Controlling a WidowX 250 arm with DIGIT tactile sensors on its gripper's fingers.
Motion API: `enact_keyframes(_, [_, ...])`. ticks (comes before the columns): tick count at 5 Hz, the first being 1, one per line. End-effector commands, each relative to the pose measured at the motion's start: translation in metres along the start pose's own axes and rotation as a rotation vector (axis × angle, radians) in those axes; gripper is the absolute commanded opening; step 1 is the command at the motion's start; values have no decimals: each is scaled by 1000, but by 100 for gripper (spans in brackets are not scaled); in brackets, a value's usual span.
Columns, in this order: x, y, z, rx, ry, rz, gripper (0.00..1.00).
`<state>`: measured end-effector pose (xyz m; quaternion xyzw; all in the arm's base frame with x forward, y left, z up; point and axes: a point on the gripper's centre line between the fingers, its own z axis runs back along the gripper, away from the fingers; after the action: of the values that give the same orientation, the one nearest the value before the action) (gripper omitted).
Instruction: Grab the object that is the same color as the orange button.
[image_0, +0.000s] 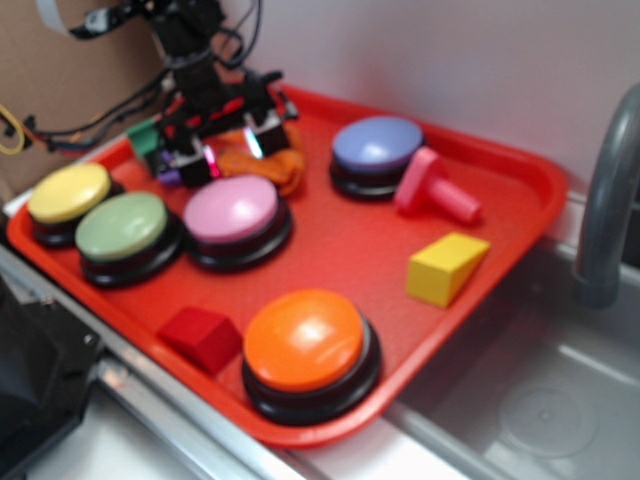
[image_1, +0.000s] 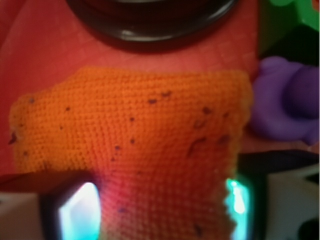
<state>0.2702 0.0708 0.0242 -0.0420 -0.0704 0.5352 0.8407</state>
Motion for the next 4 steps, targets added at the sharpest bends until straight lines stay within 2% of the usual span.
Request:
enact_keyframes(1, [6,2,10,-22,-24,-13,0])
enact_keyframes(2, [7,0,16,-18,-14,-50,0])
enact_keyframes(3, [14,-4,50,-7,-61,-145,0])
enact_keyframes(4, [19,-12,93,52,-57,-310,0])
